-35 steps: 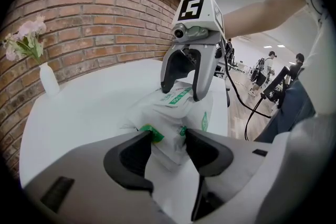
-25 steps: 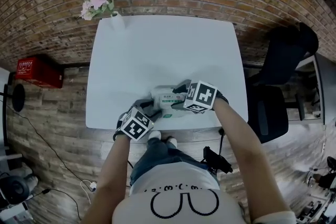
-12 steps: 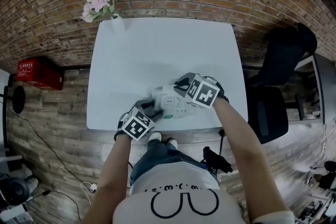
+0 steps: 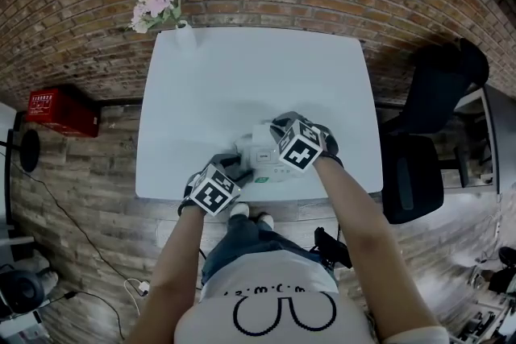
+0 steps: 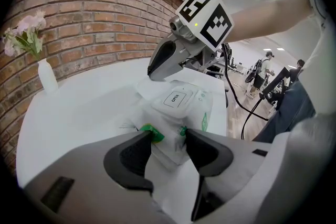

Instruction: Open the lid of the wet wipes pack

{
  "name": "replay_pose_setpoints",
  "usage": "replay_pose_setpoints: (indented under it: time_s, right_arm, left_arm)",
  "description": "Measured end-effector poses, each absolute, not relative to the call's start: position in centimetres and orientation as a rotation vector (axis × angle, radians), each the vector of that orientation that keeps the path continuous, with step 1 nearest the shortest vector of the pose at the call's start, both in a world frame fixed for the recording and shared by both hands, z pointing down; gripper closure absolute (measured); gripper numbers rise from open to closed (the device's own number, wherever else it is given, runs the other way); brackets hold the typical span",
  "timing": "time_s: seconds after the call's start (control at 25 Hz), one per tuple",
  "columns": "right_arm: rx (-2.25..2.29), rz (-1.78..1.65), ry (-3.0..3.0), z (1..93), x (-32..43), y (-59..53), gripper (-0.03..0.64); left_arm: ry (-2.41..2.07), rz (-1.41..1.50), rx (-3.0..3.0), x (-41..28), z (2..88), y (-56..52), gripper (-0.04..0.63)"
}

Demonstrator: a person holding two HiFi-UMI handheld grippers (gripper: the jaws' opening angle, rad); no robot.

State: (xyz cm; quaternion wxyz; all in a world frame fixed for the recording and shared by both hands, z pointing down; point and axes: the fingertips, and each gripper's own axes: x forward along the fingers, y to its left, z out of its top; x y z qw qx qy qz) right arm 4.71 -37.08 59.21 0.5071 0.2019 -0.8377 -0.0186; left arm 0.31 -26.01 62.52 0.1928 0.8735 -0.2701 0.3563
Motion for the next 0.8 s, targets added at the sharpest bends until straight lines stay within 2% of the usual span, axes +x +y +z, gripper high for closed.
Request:
replay_pose_setpoints:
  time_s: [0.16,0.24,0.8]
  right_arm:
    - [0.511,-0.042,-2.030,58.7,4.8,-36.9,0.586]
    - [0.524,-0.026,-2.049,58.1,4.9,-36.7,0.617]
    - [0.771,0.035,-2.234,49.9,8.1,-34.5,0.618]
  left_arm:
    - [-0.760,0.995,2.451,0.3,62.5,-26.0,0.387]
    - [-0.769,0.992,2.453,0.2,62.4,-26.1,0.387]
    - [-0.772,1.019,2.442,0.3,62.2,-25.8,0.387]
